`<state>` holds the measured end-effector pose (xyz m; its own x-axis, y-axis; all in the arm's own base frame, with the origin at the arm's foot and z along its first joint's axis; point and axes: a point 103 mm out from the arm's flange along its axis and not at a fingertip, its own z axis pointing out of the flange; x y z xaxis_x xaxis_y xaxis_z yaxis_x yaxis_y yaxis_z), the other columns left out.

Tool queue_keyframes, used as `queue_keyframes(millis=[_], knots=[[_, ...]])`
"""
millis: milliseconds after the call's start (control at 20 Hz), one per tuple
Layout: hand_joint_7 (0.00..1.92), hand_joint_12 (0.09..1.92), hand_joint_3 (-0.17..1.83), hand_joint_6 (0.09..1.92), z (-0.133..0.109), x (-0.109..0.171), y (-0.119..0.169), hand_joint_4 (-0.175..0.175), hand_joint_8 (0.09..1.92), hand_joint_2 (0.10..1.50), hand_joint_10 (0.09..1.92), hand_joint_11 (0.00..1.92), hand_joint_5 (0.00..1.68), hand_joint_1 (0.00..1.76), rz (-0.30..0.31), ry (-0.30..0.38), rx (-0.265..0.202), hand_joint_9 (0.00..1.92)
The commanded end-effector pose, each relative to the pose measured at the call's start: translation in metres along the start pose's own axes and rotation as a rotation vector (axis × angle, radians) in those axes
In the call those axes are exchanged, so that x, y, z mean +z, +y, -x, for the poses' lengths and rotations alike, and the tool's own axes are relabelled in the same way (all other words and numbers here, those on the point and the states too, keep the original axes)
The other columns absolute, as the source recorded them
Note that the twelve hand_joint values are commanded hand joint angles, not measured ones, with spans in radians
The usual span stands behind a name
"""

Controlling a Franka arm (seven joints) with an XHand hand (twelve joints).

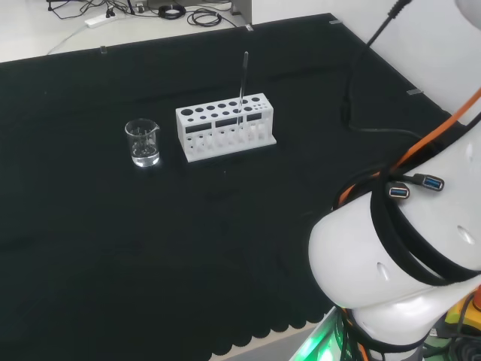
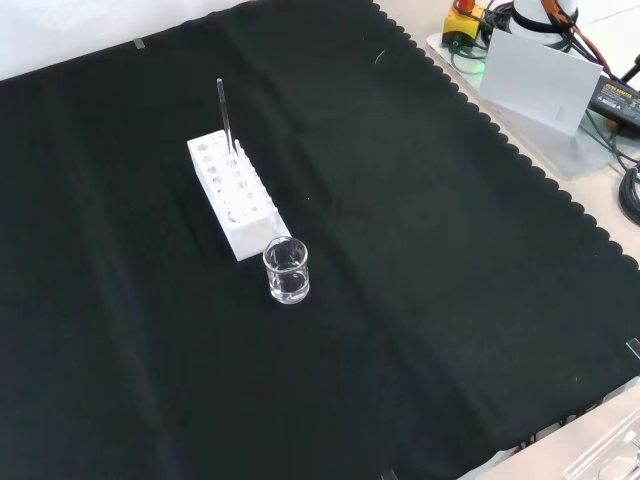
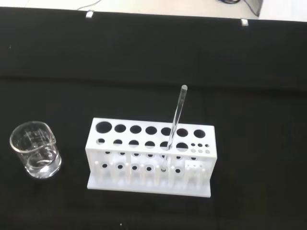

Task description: Take the glass rod from the white test tube rack.

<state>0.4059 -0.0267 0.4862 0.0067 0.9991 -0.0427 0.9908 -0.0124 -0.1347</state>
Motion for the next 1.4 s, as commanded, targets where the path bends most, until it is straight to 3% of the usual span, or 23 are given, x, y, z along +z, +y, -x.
queue_keyframes(millis=[50,350,900,1400], knots=[[0.17,1.33,-0.17,0.09,-0.003,0.016,0.037,-0.092,0.75,1.24,0.77,0.0,0.23,0.4,-0.029,-0.007,-0.021,0.3],[0.17,1.34,-0.17,0.09,0.004,0.031,0.05,-0.09,0.75,1.25,0.77,0.0,0.24,0.39,-0.04,0.034,-0.07,0.3],[0.16,1.38,-0.17,0.09,0.022,0.072,0.083,-0.086,0.75,1.25,0.78,0.0,0.24,0.37,-0.095,0.041,-0.083,0.29],[0.17,1.41,-0.17,0.09,0.02,0.102,0.11,-0.088,0.76,1.22,0.8,0.05,0.25,0.36,-0.087,0.026,-0.098,0.35]])
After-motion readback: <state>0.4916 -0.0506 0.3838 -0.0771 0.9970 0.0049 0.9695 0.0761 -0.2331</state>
